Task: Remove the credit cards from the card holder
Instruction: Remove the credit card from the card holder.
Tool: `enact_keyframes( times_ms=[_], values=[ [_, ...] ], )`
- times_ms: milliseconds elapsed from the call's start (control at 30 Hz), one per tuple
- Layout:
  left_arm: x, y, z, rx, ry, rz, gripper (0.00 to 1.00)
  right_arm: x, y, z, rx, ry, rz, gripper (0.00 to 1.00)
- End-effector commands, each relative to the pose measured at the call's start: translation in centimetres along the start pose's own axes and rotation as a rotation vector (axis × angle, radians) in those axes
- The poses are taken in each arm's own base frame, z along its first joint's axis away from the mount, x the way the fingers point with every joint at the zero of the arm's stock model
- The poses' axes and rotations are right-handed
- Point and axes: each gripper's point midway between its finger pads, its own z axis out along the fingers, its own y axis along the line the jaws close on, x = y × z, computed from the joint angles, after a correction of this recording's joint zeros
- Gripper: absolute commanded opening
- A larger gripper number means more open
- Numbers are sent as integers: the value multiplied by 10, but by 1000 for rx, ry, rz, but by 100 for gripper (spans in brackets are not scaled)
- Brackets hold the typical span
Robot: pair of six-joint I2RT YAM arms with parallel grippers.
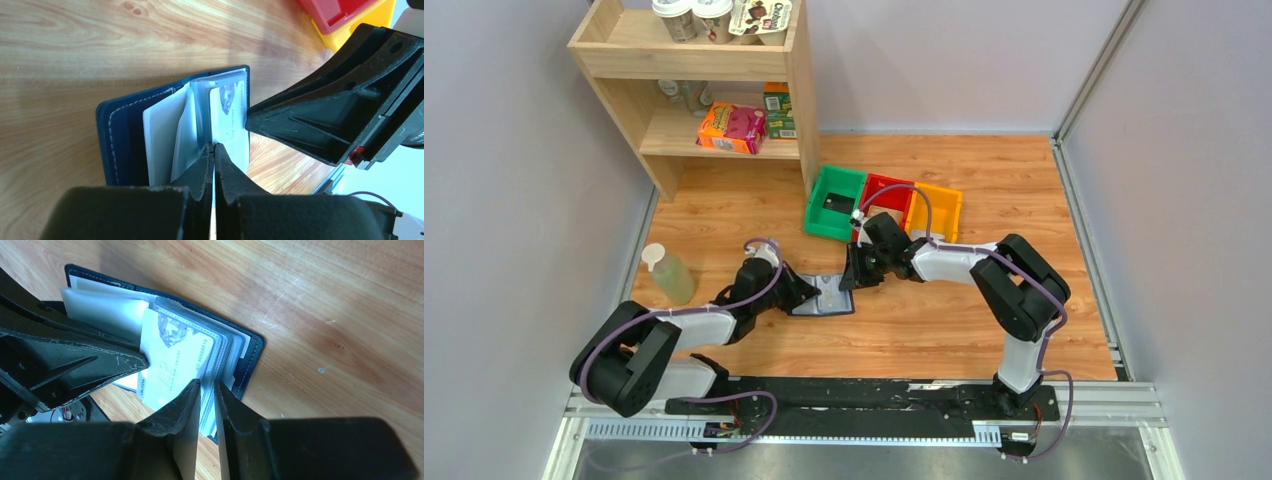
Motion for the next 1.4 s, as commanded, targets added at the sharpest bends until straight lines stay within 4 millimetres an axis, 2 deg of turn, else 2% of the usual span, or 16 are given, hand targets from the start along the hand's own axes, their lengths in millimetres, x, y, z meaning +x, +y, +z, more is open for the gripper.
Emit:
enact_keyframes(
  times_ms=[0, 200, 300, 400, 600, 700, 800, 900, 1133, 1367],
  values=[
    [1, 0, -7, 11, -13, 2, 0, 12, -13, 6, 42, 24, -1, 23],
    [6, 31, -22, -114, -38, -5, 0, 10, -14, 5, 49, 18, -4, 22],
    [8, 38, -26, -134, -45, -17, 0, 8, -11, 4, 43, 15, -6, 23],
    [8, 37, -26, -128, -47, -16, 0, -1, 3, -4, 20, -7, -23, 27],
    [5, 29, -23, -104, -46, -19, 0, -20, 50, -18, -94, -72, -70, 31],
    [4, 26, -22, -90, -44, -20, 0, -27, 66, -17, -159, -90, -66, 31],
    [5, 25, -21, -87, -41, -22, 0, -24, 72, -9, -191, -68, -59, 31],
    [5, 26, -21, -86, -42, -26, 0, -19, 67, 0, -180, -49, -39, 29],
    [5, 28, -22, -94, -55, -45, 0, 3, 38, 18, -119, -2, 15, 23],
    [9, 38, -26, -126, -60, -69, 0, 16, 12, 23, -55, 21, 53, 13]
  ],
)
